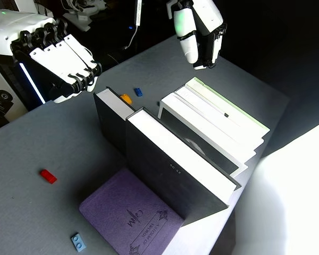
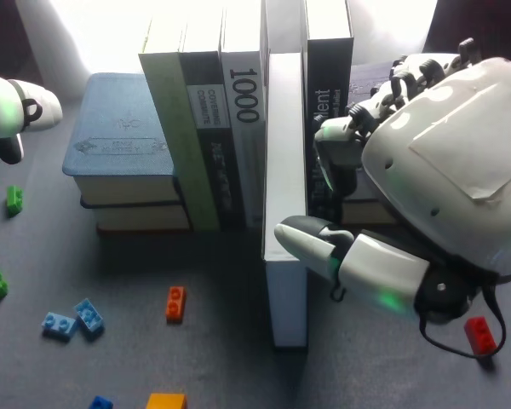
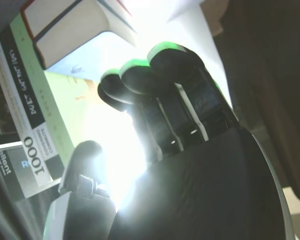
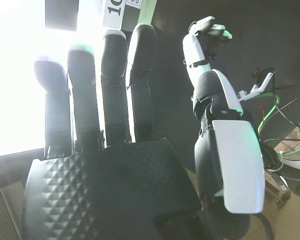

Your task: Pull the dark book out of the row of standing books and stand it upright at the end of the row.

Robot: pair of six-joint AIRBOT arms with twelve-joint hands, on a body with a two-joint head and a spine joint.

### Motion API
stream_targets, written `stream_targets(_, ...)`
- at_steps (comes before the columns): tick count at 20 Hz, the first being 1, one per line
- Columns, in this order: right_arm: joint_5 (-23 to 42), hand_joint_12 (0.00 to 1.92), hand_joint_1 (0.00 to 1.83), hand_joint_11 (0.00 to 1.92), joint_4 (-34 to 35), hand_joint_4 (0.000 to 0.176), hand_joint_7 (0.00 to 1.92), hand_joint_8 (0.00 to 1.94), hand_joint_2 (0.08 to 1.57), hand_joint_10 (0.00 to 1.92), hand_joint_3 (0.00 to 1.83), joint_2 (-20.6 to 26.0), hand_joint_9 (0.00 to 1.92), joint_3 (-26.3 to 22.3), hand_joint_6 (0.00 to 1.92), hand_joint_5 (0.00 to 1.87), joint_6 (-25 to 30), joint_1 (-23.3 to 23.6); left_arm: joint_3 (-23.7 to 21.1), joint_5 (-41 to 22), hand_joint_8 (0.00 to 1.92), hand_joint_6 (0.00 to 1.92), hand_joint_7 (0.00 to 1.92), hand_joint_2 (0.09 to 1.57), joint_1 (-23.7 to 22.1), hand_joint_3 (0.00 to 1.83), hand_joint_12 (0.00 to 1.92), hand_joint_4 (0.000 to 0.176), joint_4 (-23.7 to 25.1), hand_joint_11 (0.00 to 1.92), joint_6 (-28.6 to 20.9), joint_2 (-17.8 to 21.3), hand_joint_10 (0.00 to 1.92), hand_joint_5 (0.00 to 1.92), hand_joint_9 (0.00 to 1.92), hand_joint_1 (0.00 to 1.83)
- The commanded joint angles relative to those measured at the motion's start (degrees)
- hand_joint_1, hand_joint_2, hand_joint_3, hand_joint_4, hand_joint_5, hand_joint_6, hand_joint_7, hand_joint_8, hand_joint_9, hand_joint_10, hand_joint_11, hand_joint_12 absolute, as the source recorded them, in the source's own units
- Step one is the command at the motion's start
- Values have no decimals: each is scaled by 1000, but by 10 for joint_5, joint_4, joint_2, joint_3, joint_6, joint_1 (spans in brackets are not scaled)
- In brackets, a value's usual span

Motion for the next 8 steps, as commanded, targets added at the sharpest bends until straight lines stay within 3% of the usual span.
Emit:
stream_targets(1, 40, 1921, 170, 579, -46, 0, 874, 1371, 1204, 1720, 2, 4, 798, -3, 1097, 798, 3, 4, 3, -11, 1461, 1234, 864, 1359, -8, 0, 1921, 0, 42, 720, 1, 5, 1758, 654, 816, 39)
stream_targets(3, 40, 1921, 166, 560, -46, 0, 854, 1346, 1204, 1698, 0, 4, 782, -3, 1102, 799, 3, 4, 3, -10, 1366, 1165, 893, 1352, -8, 0, 1921, 0, 44, 727, 1, 5, 1717, 688, 827, 50)
stream_targets(8, 38, 1921, 188, 592, -46, 0, 869, 1358, 1196, 1719, 0, 4, 795, -4, 1070, 804, 3, 1, 3, -10, 1431, 1208, 877, 1351, -8, 0, 1921, 0, 45, 747, 1, 5, 1781, 692, 820, 3)
